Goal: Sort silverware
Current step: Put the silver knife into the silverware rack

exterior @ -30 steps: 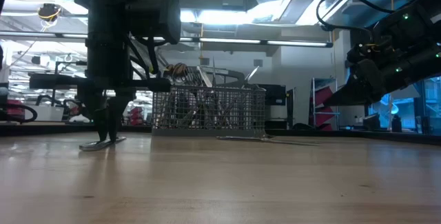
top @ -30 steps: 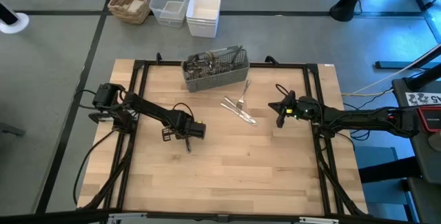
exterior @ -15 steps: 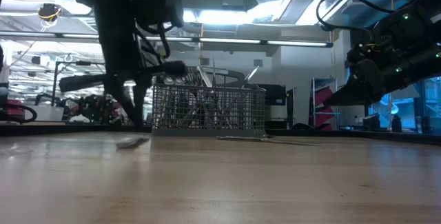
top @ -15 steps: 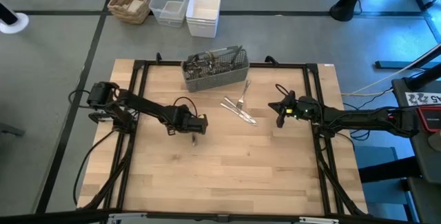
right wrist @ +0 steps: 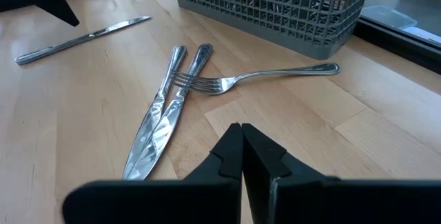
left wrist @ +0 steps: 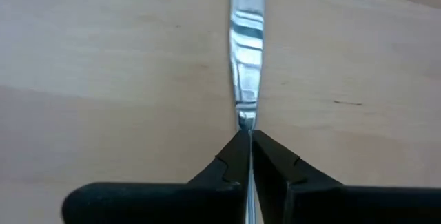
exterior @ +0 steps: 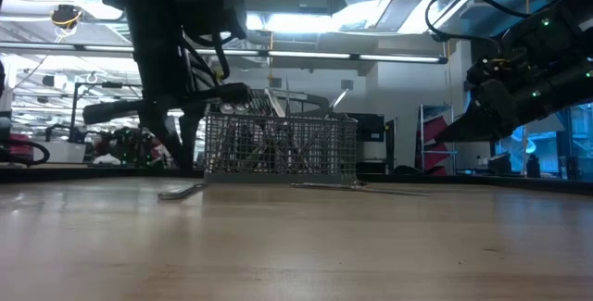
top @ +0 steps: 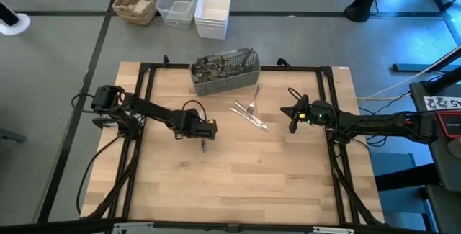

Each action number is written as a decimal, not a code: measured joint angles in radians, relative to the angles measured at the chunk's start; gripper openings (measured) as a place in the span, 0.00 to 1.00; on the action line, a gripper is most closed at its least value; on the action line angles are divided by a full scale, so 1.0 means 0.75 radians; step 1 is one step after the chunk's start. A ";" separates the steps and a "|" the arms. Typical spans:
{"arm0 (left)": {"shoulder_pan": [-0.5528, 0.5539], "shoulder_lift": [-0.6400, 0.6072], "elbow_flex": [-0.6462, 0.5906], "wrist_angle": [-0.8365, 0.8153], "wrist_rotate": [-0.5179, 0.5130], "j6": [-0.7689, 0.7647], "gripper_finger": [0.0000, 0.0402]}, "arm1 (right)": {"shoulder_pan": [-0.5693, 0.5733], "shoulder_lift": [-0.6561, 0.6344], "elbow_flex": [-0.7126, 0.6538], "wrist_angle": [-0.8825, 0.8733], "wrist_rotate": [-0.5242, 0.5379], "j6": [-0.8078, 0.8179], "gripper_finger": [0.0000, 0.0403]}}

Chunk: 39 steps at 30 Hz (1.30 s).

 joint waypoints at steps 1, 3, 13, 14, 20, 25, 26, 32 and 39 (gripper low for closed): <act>0.000 0.000 0.000 0.005 -0.006 0.026 0.04 | 0.000 0.000 0.000 0.000 0.000 0.000 0.01; 0.004 0.000 0.001 0.023 -0.012 0.088 0.08 | 0.000 0.000 0.000 0.000 0.000 0.000 0.01; 0.048 0.000 0.003 0.034 -0.012 0.131 0.29 | 0.000 0.000 0.000 0.000 0.000 0.000 0.01; 0.051 -0.001 0.003 0.034 -0.011 0.134 0.30 | 0.000 0.000 0.000 -0.001 0.000 0.000 0.01; 0.047 -0.002 0.003 0.067 0.009 0.141 0.31 | 0.000 0.000 0.000 0.000 0.000 0.000 0.01; 0.032 -0.002 0.003 0.088 0.016 0.148 0.31 | 0.000 0.000 0.000 0.000 0.000 0.000 0.01; 0.030 -0.002 0.003 0.088 0.016 0.153 0.31 | 0.000 0.000 0.000 0.000 0.000 0.000 0.01; 0.029 0.010 0.004 0.089 0.018 0.155 0.31 | 0.000 0.000 0.000 0.007 0.000 0.000 0.01; 0.023 0.079 0.004 0.100 0.079 0.124 0.31 | 0.000 0.000 0.056 0.022 -0.013 0.002 0.01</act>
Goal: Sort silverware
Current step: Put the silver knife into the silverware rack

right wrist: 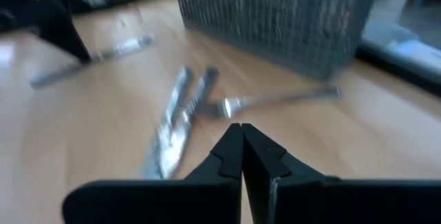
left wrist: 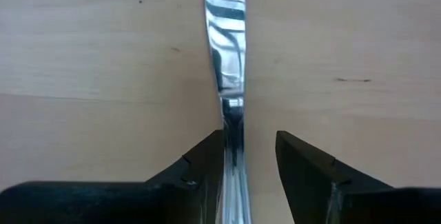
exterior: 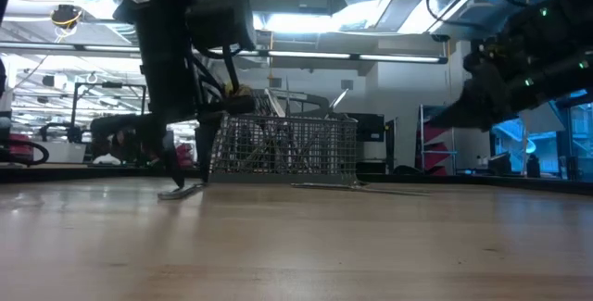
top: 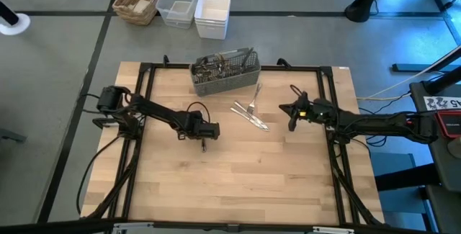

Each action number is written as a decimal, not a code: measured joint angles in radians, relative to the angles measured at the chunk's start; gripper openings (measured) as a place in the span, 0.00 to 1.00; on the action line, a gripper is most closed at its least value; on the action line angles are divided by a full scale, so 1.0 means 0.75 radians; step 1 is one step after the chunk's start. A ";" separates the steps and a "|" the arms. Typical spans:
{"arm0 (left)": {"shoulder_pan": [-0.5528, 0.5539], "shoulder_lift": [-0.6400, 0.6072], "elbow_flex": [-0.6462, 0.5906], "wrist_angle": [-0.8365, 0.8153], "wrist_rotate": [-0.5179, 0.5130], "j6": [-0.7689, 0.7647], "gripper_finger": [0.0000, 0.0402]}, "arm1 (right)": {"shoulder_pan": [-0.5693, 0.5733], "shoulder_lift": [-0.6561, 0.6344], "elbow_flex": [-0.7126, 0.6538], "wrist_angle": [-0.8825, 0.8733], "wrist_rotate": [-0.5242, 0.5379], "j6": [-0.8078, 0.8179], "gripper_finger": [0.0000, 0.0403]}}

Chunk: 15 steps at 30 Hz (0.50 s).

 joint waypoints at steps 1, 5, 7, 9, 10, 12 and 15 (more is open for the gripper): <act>0.000 0.006 0.000 -0.001 0.002 -0.001 0.31 | 0.000 -0.001 0.016 0.006 -0.007 0.000 0.01; -0.003 0.013 0.000 -0.008 0.003 -0.012 0.31 | 0.000 0.000 0.055 -0.004 -0.073 0.000 0.01; -0.003 0.014 0.000 -0.016 0.003 -0.016 0.31 | 0.000 0.000 0.070 0.002 -0.120 0.001 0.01; -0.003 0.016 0.000 -0.013 0.004 -0.017 0.31 | 0.000 0.000 0.083 0.001 -0.174 0.000 0.01; -0.002 0.020 0.000 -0.014 0.013 -0.018 0.31 | 0.000 0.001 0.088 0.013 -0.198 0.000 0.01; 0.006 0.034 0.001 -0.015 0.055 -0.015 0.29 | 0.000 0.001 0.102 0.052 -0.233 0.001 0.01; 0.025 0.067 0.007 -0.020 0.152 0.015 0.25 | 0.000 0.001 0.114 0.139 -0.255 0.001 0.01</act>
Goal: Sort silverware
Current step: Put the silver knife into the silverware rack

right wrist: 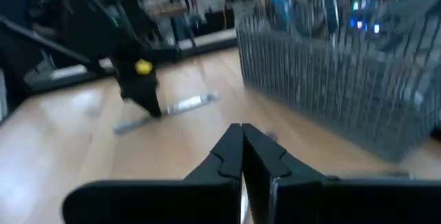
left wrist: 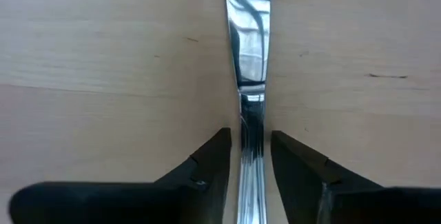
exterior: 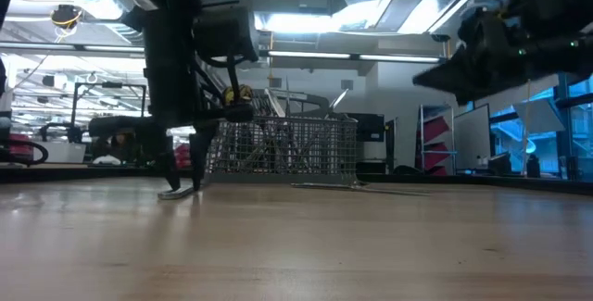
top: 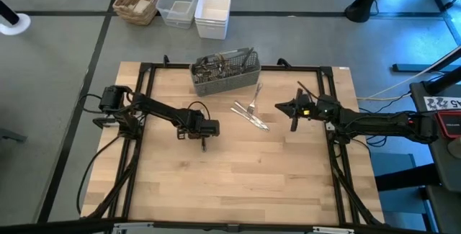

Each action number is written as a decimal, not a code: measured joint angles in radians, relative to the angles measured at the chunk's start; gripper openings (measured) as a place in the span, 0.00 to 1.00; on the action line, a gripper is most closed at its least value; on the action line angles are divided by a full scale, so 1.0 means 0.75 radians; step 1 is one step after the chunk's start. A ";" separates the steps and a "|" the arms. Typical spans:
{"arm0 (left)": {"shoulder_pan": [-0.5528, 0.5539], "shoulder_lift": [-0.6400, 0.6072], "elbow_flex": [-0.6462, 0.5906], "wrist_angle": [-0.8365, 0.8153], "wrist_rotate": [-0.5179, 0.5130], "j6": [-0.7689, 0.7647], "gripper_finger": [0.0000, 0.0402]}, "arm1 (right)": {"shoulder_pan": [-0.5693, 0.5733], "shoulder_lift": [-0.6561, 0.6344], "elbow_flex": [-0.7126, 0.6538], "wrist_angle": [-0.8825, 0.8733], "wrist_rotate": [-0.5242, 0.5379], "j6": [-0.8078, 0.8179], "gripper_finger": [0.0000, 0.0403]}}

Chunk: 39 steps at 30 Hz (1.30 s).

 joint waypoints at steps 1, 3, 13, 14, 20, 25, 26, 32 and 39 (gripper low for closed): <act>0.005 0.007 0.001 -0.002 0.011 0.004 0.23 | 0.000 0.000 0.001 0.034 0.000 0.000 0.01; 0.005 0.021 0.001 -0.009 0.015 0.005 0.20 | 0.000 0.000 0.002 0.103 0.001 0.000 0.01; 0.051 0.020 -0.003 0.016 0.070 0.012 0.06 | 0.000 0.000 0.003 0.155 0.001 0.000 0.01; 0.056 0.020 -0.004 0.032 0.072 0.026 0.06 | 0.000 0.000 0.003 0.149 0.000 0.000 0.01; 0.063 0.020 -0.008 0.130 0.075 0.075 0.09 | 0.000 0.000 0.003 0.098 0.001 -0.001 0.01; 0.063 0.027 -0.009 0.246 0.072 0.076 0.08 | 0.000 -0.001 0.004 0.035 0.001 0.000 0.01; 0.063 0.027 -0.009 0.275 0.072 0.076 0.08 | 0.000 -0.001 0.004 0.013 0.001 0.000 0.01; 0.063 0.031 -0.011 0.431 0.056 0.110 0.10 | 0.000 0.000 0.004 -0.135 0.001 -0.001 0.01; 0.063 0.032 -0.010 0.456 0.043 0.106 0.09 | 0.000 0.000 0.004 -0.257 0.000 -0.001 0.01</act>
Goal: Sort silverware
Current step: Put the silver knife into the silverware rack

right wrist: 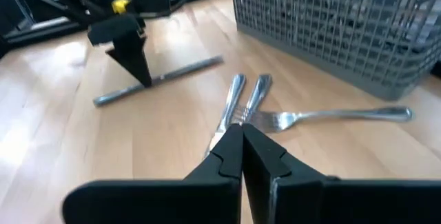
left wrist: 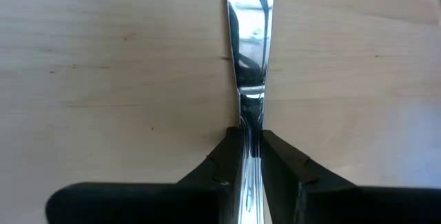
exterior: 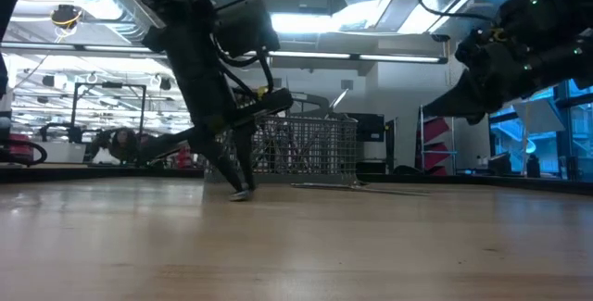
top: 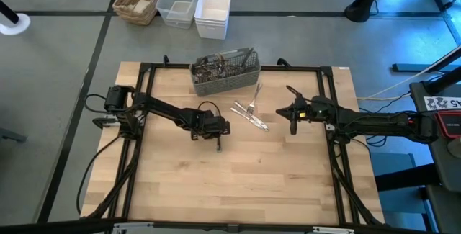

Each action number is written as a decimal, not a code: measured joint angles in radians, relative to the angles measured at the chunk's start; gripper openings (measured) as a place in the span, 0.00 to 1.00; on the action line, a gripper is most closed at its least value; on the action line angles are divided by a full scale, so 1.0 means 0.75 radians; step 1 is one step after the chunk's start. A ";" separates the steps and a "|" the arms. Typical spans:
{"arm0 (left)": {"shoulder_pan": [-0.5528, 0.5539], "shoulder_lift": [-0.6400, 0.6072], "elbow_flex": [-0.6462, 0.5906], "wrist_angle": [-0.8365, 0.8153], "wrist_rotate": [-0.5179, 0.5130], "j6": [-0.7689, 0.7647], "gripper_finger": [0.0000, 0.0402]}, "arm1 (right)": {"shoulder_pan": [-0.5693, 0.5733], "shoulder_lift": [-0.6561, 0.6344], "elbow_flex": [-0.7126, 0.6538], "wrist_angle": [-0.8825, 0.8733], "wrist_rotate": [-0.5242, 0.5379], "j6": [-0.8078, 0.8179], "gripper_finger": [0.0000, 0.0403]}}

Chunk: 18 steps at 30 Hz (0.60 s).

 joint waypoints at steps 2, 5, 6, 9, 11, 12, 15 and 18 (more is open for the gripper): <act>0.000 0.000 0.000 0.010 -0.002 0.000 0.09 | 0.000 0.000 0.000 -0.027 -0.016 0.000 0.01; 0.000 0.001 0.001 0.084 -0.013 0.003 0.10 | 0.000 0.009 0.000 -0.043 -0.046 0.025 0.01; 0.000 0.001 0.002 0.097 -0.022 0.008 0.10 | 0.000 0.018 0.000 -0.036 -0.049 0.051 0.01; 0.001 0.000 0.002 0.159 -0.030 0.023 0.11 | 0.000 0.062 0.000 -0.021 -0.057 0.136 0.01; 0.001 -0.002 0.002 0.193 -0.034 0.035 0.11 | 0.001 0.105 0.000 -0.014 -0.059 0.175 0.01; 0.001 -0.002 0.002 0.220 -0.034 0.036 0.11 | 0.001 0.126 0.000 -0.011 -0.059 0.201 0.01; 0.001 -0.002 0.002 0.297 -0.034 0.063 0.11 | 0.001 0.194 0.000 0.039 -0.059 0.244 0.01; 0.001 -0.002 0.002 0.416 -0.035 0.100 0.11 | 0.001 0.241 0.000 0.077 -0.059 0.266 0.01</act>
